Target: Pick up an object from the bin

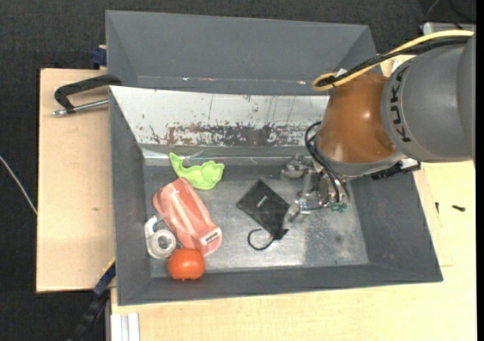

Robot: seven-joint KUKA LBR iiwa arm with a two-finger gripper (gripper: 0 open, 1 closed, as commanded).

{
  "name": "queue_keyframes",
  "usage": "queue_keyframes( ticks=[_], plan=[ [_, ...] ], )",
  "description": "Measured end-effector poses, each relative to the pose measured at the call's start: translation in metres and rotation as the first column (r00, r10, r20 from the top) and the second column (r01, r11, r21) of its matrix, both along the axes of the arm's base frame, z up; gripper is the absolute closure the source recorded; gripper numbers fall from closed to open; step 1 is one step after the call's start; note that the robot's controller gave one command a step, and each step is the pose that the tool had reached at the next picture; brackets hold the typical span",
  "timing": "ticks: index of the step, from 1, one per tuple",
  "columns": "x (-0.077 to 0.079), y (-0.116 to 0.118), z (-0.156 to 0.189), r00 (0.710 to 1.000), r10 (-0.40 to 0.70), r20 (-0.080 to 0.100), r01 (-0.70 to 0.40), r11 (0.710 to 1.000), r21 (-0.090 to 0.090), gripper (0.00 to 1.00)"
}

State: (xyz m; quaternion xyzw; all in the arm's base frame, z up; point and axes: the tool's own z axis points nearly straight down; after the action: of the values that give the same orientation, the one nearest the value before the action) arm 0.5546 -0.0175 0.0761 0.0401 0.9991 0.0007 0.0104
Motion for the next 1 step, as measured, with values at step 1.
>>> queue_keyframes(
  ticks=[1],
  plan=[
    [-0.0006, 0.0928, 0.0084, 0.988, 0.153, -0.015, -0.153, 0.988, 0.001, 1.00]
  ],
)
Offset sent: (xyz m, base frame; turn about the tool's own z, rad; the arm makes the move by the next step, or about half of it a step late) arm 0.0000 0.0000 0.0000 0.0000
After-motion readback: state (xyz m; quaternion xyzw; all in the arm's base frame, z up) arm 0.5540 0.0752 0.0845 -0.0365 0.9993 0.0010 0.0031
